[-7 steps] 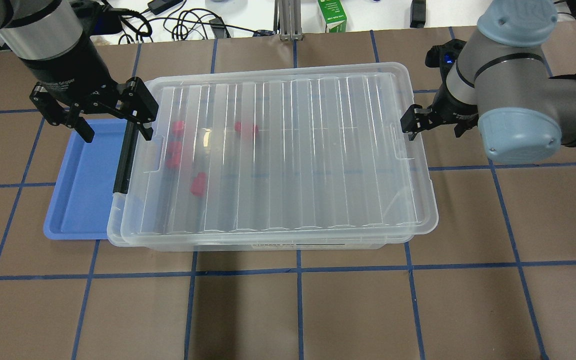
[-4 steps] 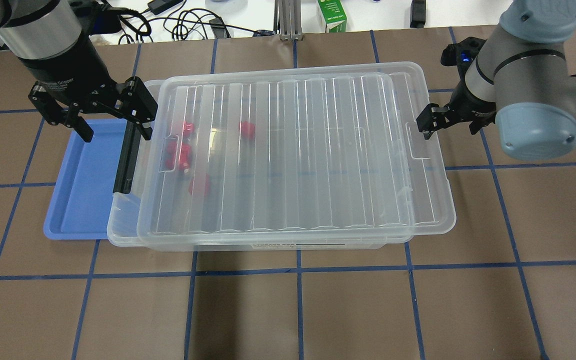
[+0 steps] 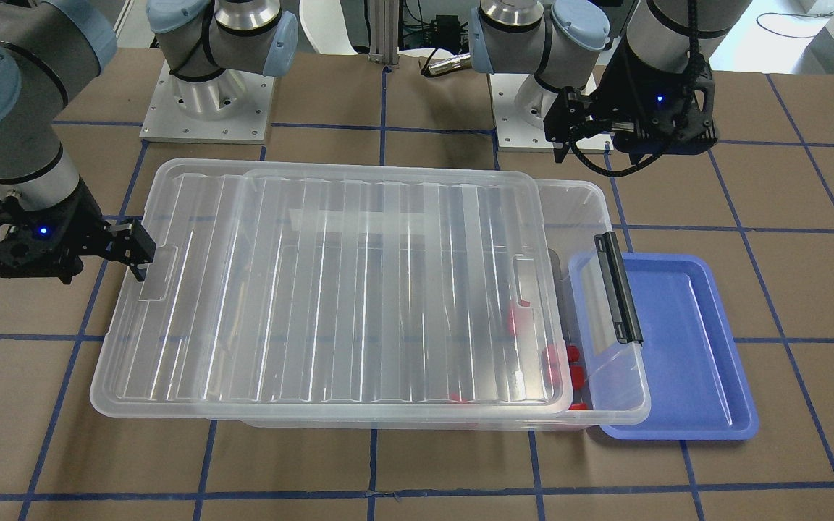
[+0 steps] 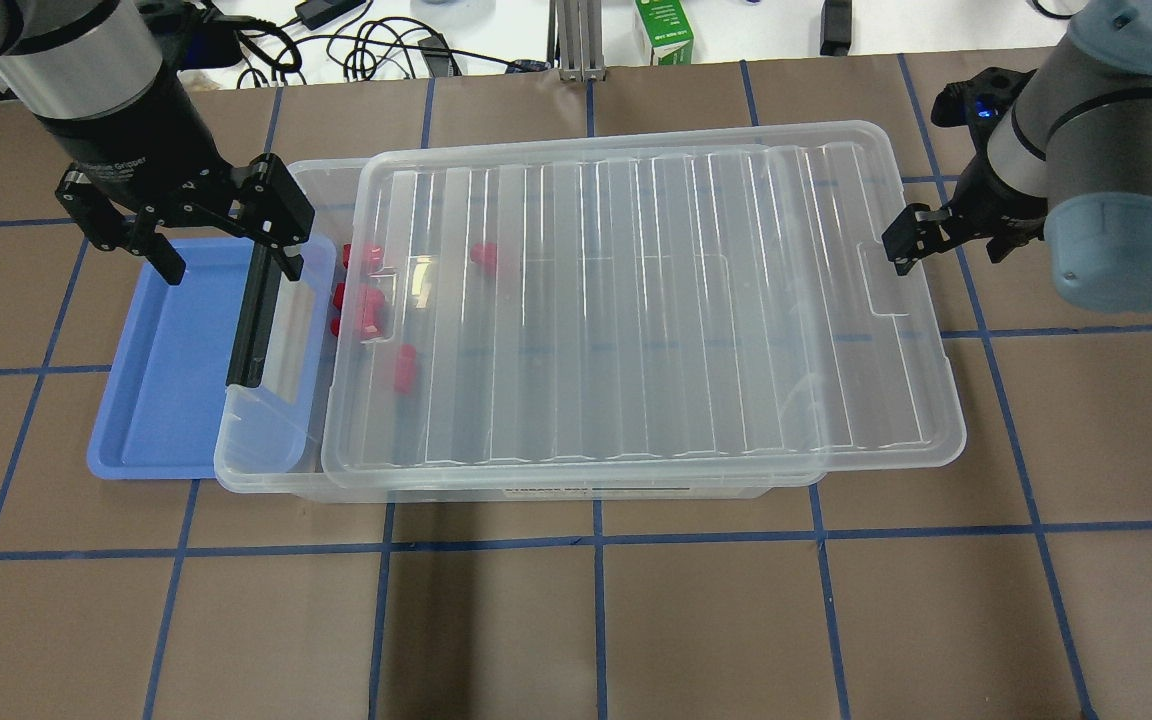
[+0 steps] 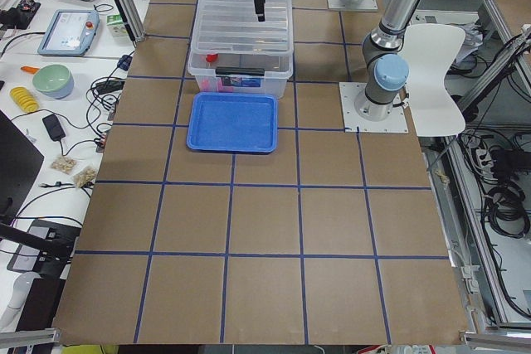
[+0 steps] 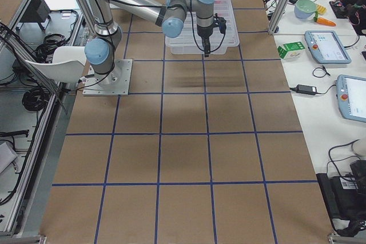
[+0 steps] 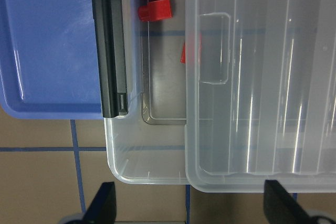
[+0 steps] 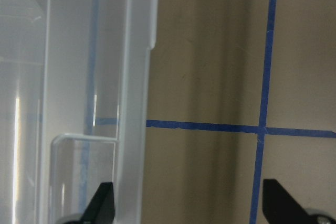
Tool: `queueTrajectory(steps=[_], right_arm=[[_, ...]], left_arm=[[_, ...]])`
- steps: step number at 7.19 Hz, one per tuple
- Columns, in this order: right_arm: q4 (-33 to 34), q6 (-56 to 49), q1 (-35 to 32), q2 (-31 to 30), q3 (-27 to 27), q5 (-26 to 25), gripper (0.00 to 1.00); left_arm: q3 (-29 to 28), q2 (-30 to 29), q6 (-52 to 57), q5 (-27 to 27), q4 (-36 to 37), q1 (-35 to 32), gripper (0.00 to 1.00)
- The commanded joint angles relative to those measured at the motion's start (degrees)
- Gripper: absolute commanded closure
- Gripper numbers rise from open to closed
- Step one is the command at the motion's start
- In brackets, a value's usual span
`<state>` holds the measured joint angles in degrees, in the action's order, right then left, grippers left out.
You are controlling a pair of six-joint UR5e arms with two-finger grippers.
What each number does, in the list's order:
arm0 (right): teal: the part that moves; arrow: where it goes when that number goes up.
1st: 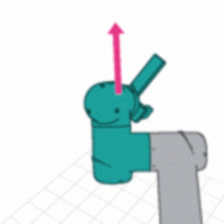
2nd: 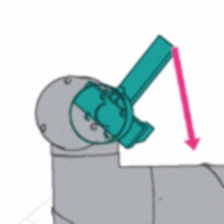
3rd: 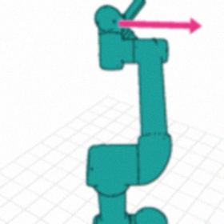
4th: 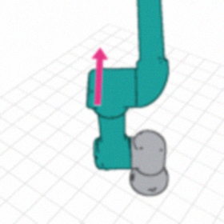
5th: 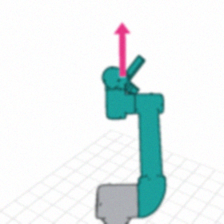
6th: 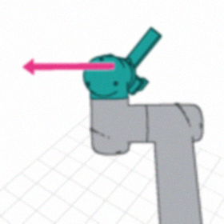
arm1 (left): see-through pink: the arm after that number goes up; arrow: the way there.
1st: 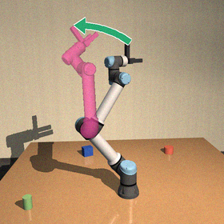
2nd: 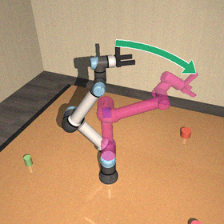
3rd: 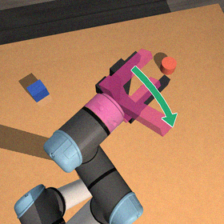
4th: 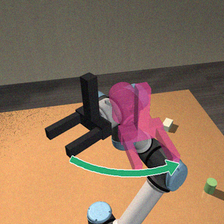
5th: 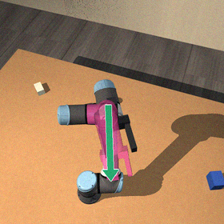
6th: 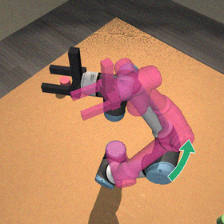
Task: Place red block in blue tray from box
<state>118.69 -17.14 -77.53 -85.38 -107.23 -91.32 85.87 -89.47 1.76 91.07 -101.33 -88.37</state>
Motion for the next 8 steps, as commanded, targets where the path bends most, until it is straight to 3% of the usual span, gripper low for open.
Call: queueTrajectory(steps=[1, 8], right_arm=[[0.0, -1.6, 1.8, -0.1, 0.0, -0.6, 0.0], [0.3, -13.4, 8.4, -0.1, 0.1, -1.1, 0.0]], left_arm=[[0.0, 0.0, 0.0, 0.0, 0.0, 0.0, 0.0], [0.0, -0.1, 0.0, -0.1, 0.2, 0.1, 0.0]])
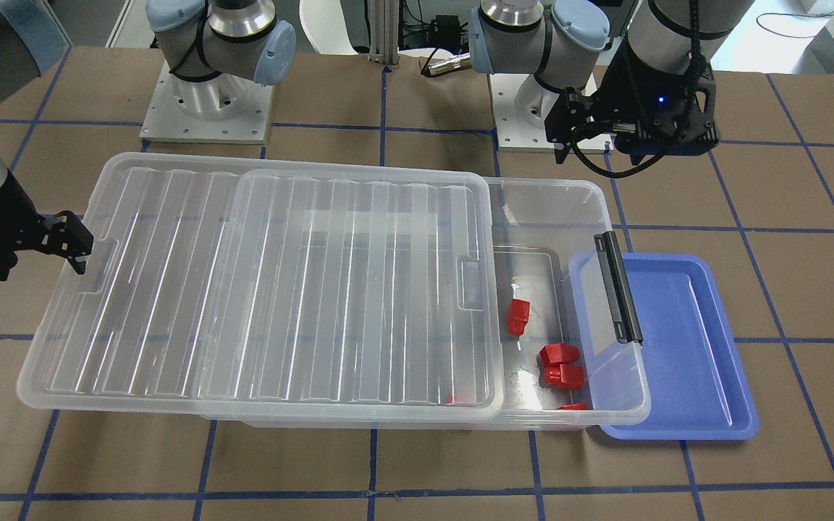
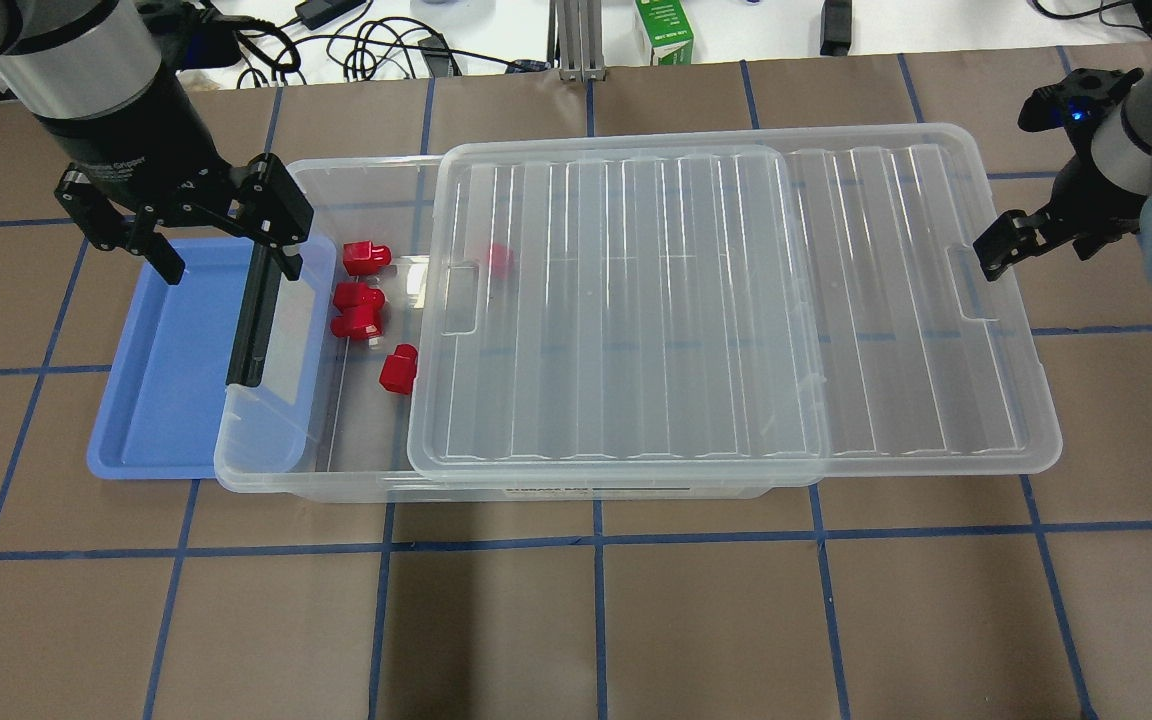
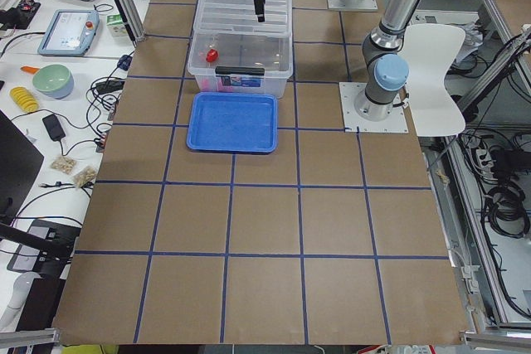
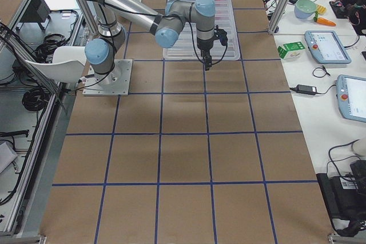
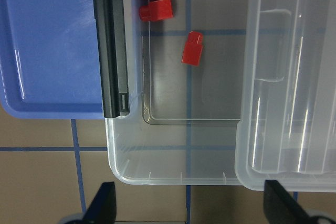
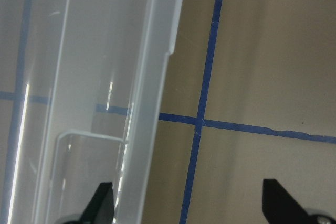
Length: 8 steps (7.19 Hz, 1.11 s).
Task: Place red block in blue tray from box
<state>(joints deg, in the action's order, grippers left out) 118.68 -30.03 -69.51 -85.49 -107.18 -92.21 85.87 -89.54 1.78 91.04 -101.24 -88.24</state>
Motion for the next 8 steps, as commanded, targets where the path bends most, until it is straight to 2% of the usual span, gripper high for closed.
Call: queueTrajectory(steps=[1, 6, 8], right_arm=[[0.4, -0.6, 0.4, 0.0, 0.1, -2.1, 0.0], [0.2, -6.3, 4.4, -0.4, 0.4, -2.5, 0.0], [0.2, -8.2, 5.0, -0.4, 0.4, -2.5, 0.0]], left_arm=[[0.0, 0.0, 0.1, 0.0, 0.1, 0.0, 0.0], [0.0, -0.8, 0.2, -0.5, 1.2, 0.0, 0.0], [0.6, -2.9, 0.0, -0.3, 2.4, 0.1, 0.0]])
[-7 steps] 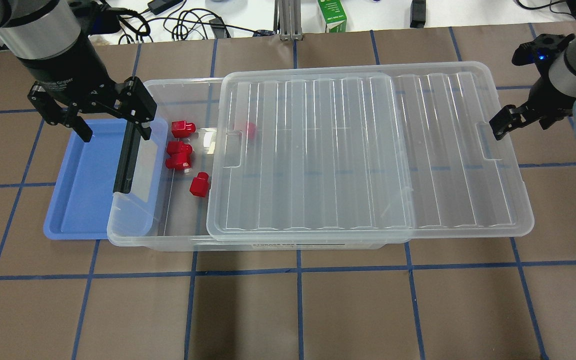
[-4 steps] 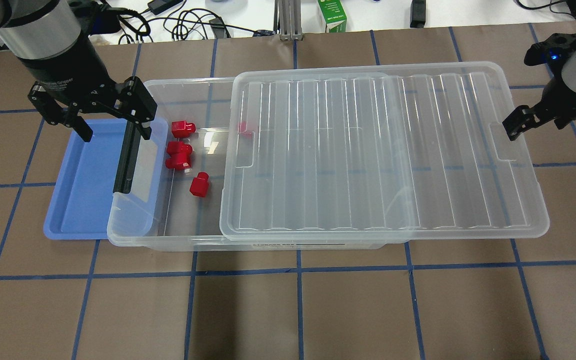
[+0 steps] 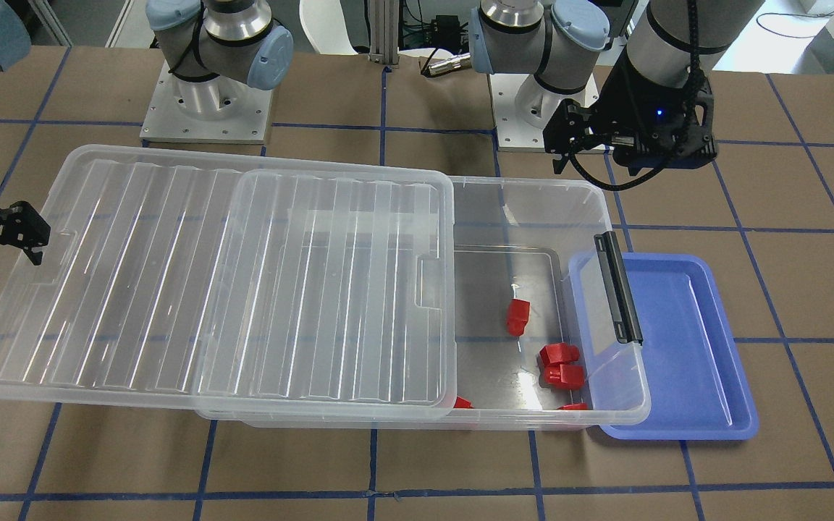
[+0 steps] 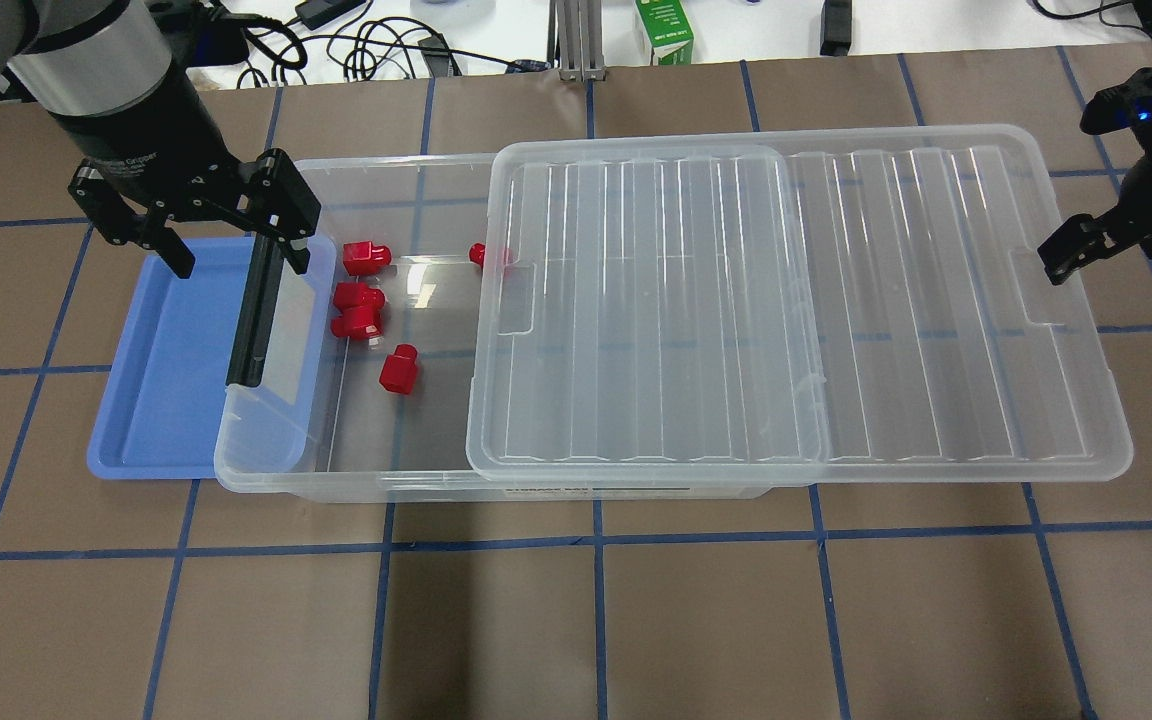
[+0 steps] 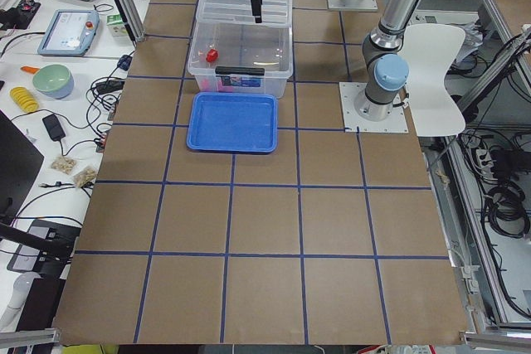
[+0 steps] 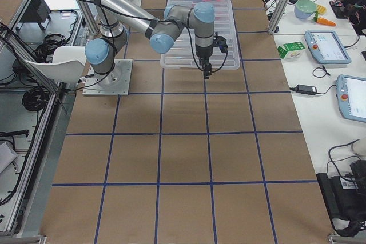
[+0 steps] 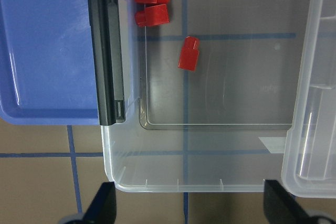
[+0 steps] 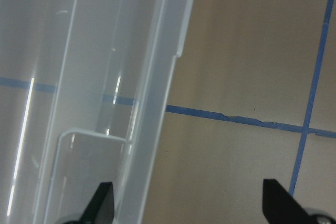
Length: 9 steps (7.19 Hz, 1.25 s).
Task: Place red block in blue tray from box
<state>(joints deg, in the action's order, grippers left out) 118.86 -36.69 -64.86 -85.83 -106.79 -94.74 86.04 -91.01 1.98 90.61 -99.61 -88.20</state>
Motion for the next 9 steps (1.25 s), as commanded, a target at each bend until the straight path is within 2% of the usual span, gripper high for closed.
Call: queueTrajectory(steps=[1, 3, 6, 7, 9], right_arm=[[0.1, -1.7, 0.9, -0.1, 0.0, 0.0, 0.0], [-0.1, -2.4, 2.5, -0.3, -0.3, 0.7, 0.0], [-0.5, -2.2, 2.5, -0.7, -0.1, 0.8, 0.0], [-1.4, -1.7, 2.3, -0.8, 0.3, 3.3, 0.0], [-10.3, -0.1, 2.1, -2.8, 4.4, 4.3, 0.0]], left_arm=[[2.5, -2.0, -0.3, 0.2, 2.7, 0.0, 0.0], [9.8, -3.3, 1.0, 0.1, 13.3, -0.2, 0.0], [14.2, -5.0, 7.6, 0.3, 15.1, -0.3, 0.0], [15.9, -5.1, 7.7, -0.2, 17.4, -0.4, 0.0], [19.7, -6.3, 7.9, -0.4, 22.7, -0.6, 0.0]])
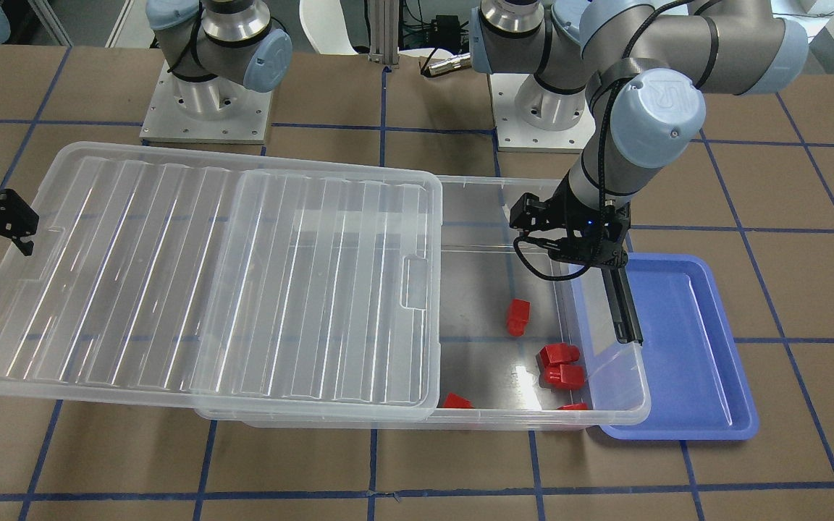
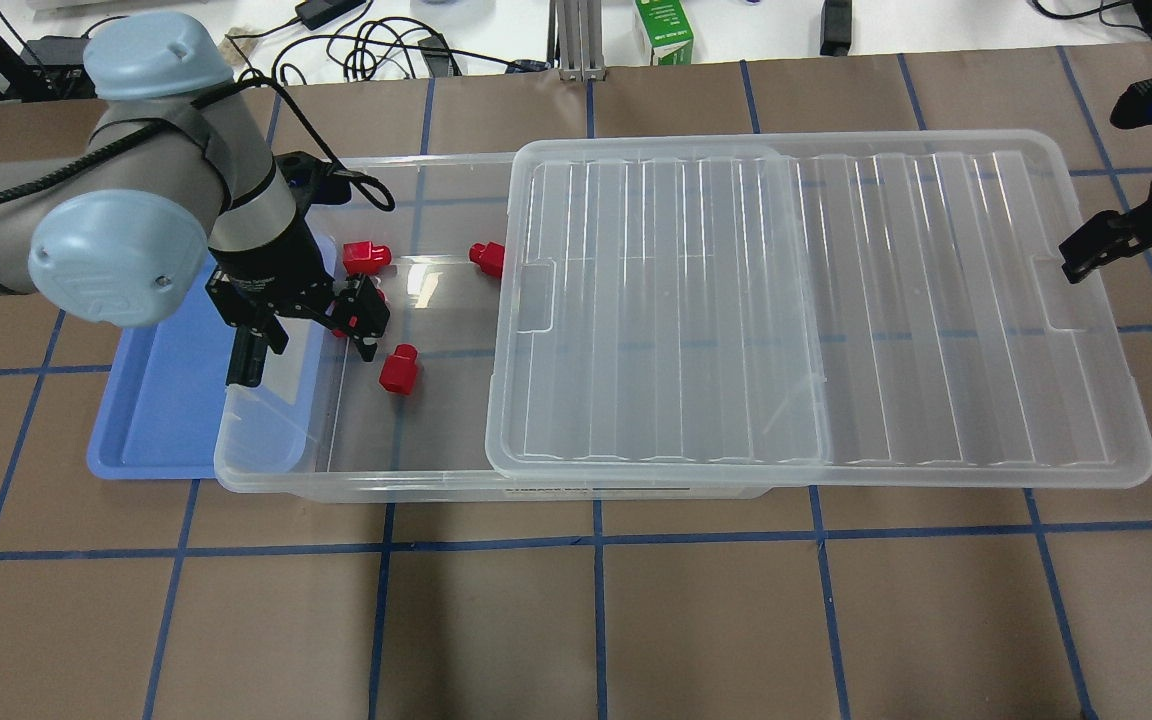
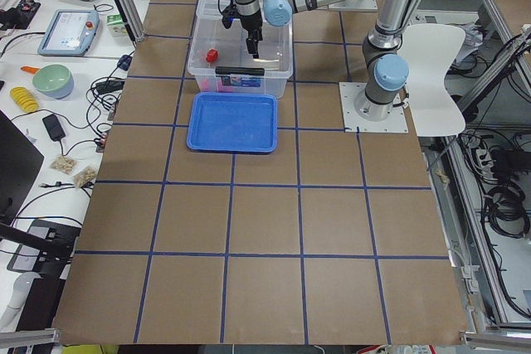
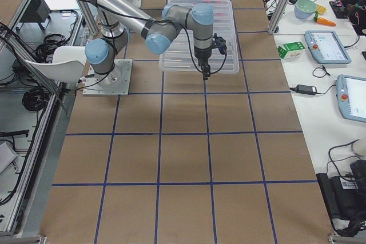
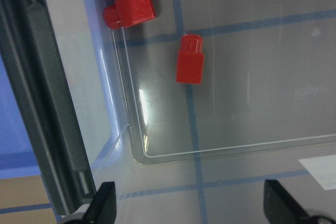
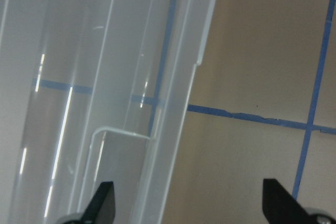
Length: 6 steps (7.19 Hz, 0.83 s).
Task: Place red block in blue tray from box
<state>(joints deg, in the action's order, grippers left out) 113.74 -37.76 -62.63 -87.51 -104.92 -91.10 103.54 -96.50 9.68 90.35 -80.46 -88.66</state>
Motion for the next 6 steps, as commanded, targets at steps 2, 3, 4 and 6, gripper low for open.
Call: queueTrajectory(steps=[2, 3, 4, 6], right_arm=[[-12.3, 2.6, -0.4, -3.9, 7.3, 0.7, 0.0], [-16.2, 2.8, -0.4, -5.7, 9.9, 0.6, 0.0], [-21.3, 2.8, -0.3, -7.6, 12.3, 0.6, 0.0], [-24.4, 5.0, -0.4, -10.1, 13.1, 0.5, 0.0]], left_arm=[[3.3, -2.0, 1.4, -0.1, 5.0, -1.0, 0.02], [3.3, -2.6, 1.4, -0.2, 6.4, -1.3, 0.02], [3.3, -3.3, 1.7, -0.1, 7.3, -1.3, 0.02], [3.3, -4.8, 2.6, -0.1, 9.0, -1.3, 0.02]])
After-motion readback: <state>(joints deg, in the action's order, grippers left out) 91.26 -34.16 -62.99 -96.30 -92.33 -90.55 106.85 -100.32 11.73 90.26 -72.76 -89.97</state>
